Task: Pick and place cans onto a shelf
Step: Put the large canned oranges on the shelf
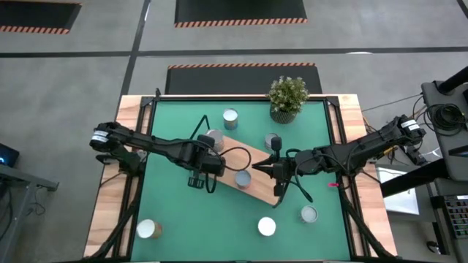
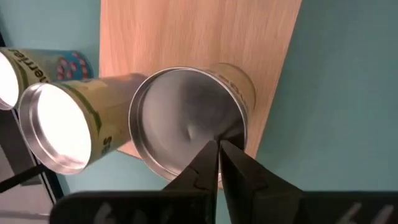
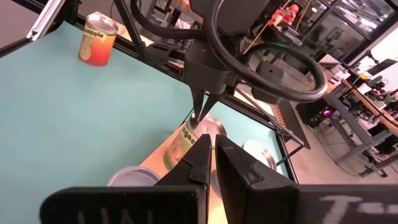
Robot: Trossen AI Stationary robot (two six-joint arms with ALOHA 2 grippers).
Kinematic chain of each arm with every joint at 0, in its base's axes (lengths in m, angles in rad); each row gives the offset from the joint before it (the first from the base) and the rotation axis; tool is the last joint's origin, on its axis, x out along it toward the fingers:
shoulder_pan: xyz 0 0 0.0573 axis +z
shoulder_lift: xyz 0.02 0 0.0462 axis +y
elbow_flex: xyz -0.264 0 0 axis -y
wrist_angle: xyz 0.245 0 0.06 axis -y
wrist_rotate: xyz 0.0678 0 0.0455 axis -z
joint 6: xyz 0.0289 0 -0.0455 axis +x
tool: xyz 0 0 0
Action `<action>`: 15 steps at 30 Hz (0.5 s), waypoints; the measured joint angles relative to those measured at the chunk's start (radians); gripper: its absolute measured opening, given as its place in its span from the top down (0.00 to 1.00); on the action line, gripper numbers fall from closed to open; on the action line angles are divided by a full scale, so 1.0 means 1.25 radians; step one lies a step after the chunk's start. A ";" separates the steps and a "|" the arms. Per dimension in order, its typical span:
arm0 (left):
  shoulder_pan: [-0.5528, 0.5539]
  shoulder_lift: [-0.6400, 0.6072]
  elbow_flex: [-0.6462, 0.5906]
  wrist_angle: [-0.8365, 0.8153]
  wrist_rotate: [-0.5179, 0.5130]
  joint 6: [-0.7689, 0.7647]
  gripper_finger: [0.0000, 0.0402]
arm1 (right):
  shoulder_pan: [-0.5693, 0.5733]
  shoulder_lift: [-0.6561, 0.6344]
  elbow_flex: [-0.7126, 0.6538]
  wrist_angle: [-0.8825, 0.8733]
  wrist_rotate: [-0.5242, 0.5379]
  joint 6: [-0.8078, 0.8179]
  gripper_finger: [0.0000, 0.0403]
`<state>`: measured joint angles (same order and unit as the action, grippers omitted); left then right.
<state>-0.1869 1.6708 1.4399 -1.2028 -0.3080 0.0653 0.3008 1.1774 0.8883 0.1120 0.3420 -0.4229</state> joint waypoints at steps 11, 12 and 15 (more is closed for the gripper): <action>0.001 -0.001 -0.001 -0.033 -0.102 -0.006 1.00 | 0.000 0.000 0.000 0.000 0.000 0.000 0.97; 0.001 -0.001 -0.001 -0.036 -0.102 -0.007 1.00 | 0.000 0.000 0.000 0.000 0.000 0.000 0.97; 0.001 -0.003 -0.001 -0.038 -0.101 -0.017 1.00 | 0.000 0.000 0.000 0.000 0.000 0.000 0.97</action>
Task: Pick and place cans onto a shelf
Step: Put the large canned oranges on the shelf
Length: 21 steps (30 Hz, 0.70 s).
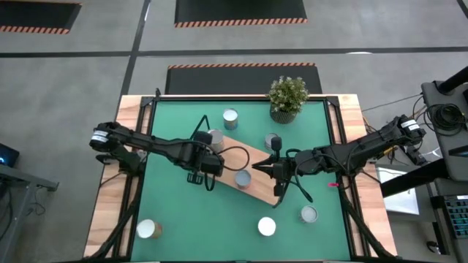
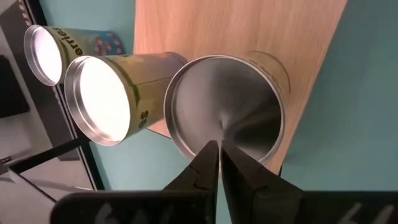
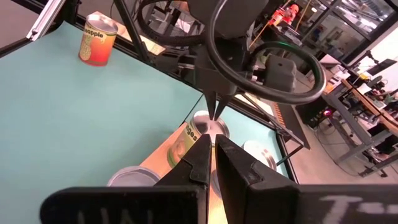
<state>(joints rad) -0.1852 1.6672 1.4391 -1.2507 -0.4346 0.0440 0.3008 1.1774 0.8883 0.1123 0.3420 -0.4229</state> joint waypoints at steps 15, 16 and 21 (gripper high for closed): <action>0.004 -0.001 0.000 0.020 0.022 0.001 1.00 | 0.000 0.000 0.000 0.000 0.000 -0.004 0.97; 0.005 -0.001 -0.001 0.020 0.022 0.001 1.00 | 0.000 0.000 0.000 0.000 0.000 -0.004 0.97; 0.006 -0.001 -0.001 0.026 0.022 -0.001 1.00 | 0.000 0.000 0.000 0.000 0.000 -0.004 0.97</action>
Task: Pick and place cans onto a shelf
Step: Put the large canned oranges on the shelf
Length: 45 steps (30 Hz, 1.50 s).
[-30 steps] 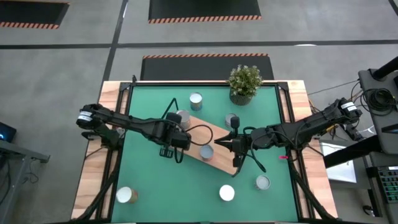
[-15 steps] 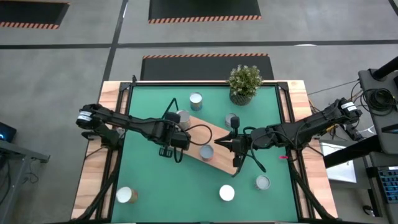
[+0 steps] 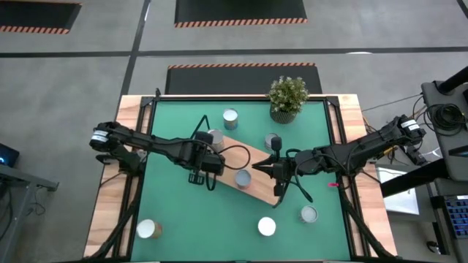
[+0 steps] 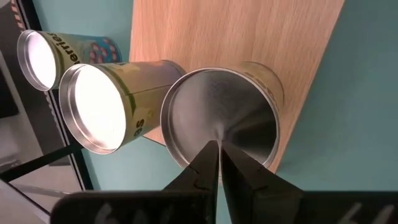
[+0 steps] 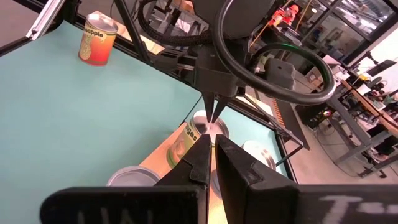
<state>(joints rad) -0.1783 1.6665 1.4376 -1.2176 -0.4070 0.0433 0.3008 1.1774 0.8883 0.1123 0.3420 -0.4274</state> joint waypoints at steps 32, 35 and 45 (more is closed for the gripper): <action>0.009 -0.004 -0.037 0.013 -0.060 0.010 1.00 | 0.000 0.000 0.000 -0.002 0.000 0.000 0.97; 0.009 -0.006 -0.037 0.014 -0.094 -0.002 1.00 | 0.000 0.000 0.000 -0.002 0.000 0.000 0.97; -0.001 -0.034 -0.036 0.003 -0.099 -0.062 1.00 | 0.000 0.000 0.000 -0.002 0.000 0.000 0.97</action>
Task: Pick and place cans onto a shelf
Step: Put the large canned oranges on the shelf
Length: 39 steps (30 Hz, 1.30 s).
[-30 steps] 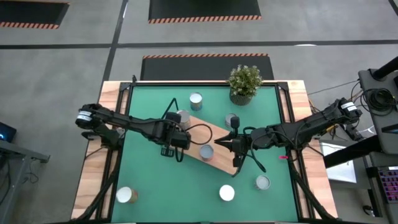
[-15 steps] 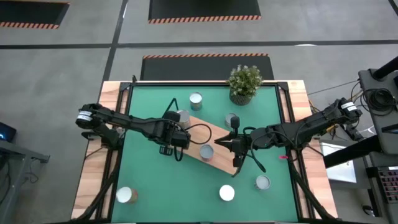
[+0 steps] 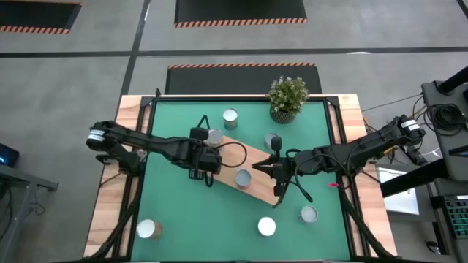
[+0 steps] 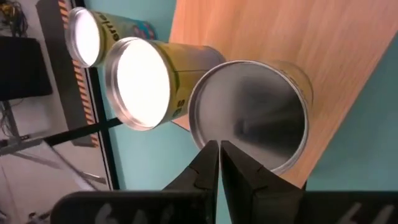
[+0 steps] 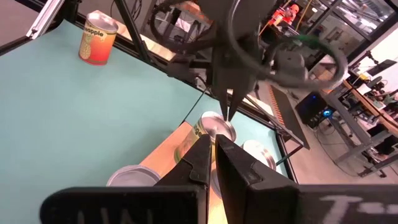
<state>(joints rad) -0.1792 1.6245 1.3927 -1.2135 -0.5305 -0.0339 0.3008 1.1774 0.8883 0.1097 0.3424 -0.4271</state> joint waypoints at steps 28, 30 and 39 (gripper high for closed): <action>-0.061 0.029 -0.044 0.160 0.109 -0.045 1.00 | 0.000 0.000 0.000 0.000 0.000 0.004 0.97; -0.059 0.029 -0.051 0.160 0.106 -0.047 1.00 | 0.000 0.000 0.000 0.000 0.000 0.004 0.97; -0.058 0.029 -0.089 0.160 0.075 -0.050 1.00 | 0.000 0.000 0.000 0.000 0.000 0.003 0.97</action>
<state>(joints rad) -0.2516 1.6604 1.2815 -1.0138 -0.4366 -0.0963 0.3008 1.1774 0.8883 0.1097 0.3424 -0.4229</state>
